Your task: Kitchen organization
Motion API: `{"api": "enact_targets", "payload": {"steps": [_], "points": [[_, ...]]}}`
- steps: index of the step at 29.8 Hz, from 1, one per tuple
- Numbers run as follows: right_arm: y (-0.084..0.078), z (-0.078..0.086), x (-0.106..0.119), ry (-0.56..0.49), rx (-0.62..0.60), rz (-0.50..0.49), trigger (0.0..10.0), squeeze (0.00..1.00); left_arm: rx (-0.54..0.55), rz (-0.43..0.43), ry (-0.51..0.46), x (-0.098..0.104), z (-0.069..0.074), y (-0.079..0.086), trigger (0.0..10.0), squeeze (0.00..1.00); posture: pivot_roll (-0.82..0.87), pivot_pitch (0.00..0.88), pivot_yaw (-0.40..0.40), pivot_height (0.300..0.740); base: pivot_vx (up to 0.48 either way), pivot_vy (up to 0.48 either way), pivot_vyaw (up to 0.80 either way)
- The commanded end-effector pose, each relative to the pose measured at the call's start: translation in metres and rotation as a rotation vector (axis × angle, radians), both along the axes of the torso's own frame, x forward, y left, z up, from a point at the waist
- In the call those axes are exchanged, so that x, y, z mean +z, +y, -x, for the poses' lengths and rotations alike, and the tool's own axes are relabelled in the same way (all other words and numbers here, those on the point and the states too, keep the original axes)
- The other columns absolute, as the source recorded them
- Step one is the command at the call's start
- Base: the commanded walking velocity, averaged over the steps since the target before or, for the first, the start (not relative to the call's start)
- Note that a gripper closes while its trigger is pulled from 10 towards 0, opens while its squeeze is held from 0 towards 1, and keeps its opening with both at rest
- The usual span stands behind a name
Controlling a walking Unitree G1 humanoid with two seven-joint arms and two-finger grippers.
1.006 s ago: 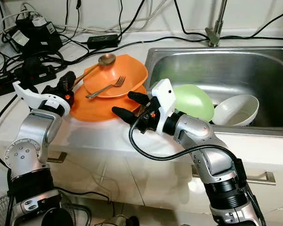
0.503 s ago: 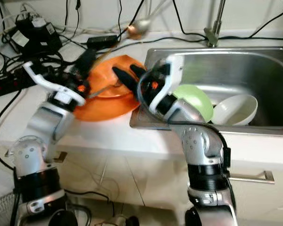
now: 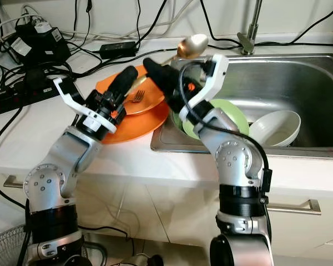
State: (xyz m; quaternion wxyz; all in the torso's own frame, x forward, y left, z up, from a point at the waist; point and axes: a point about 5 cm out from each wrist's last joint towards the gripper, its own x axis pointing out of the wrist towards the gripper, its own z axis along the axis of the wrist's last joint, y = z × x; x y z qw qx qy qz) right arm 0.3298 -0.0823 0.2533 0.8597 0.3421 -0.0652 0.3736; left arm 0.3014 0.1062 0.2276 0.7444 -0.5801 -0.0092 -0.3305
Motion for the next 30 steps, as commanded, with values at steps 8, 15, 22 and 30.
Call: {"api": "enact_targets", "payload": {"steps": [8,15,22,30], "points": [[-0.004,-0.005,0.004,0.042,-0.018,-0.082,0.0,0.0,-0.007,0.003,-0.016,-0.002,0.004,0.003,0.0,0.0,-0.04,0.04,0.153,0.74,0.0,0.0,0.0],[-0.008,-0.009,0.005,0.072,-0.036,-0.129,0.0,0.0,-0.017,0.013,-0.023,-0.003,0.005,0.003,0.0,0.0,-0.04,0.042,0.15,0.74,0.0,0.0,0.0],[-0.012,-0.012,0.005,0.093,-0.057,-0.159,0.0,0.0,-0.033,0.005,-0.026,-0.006,0.009,0.0,0.0,0.0,-0.03,0.046,0.149,0.74,0.0,0.0,0.0],[-0.013,-0.013,0.003,0.109,-0.061,-0.165,0.0,0.0,-0.056,0.0,-0.037,-0.004,0.012,-0.005,0.0,0.0,-0.04,0.044,0.152,0.74,0.0,0.0,0.0]]}}
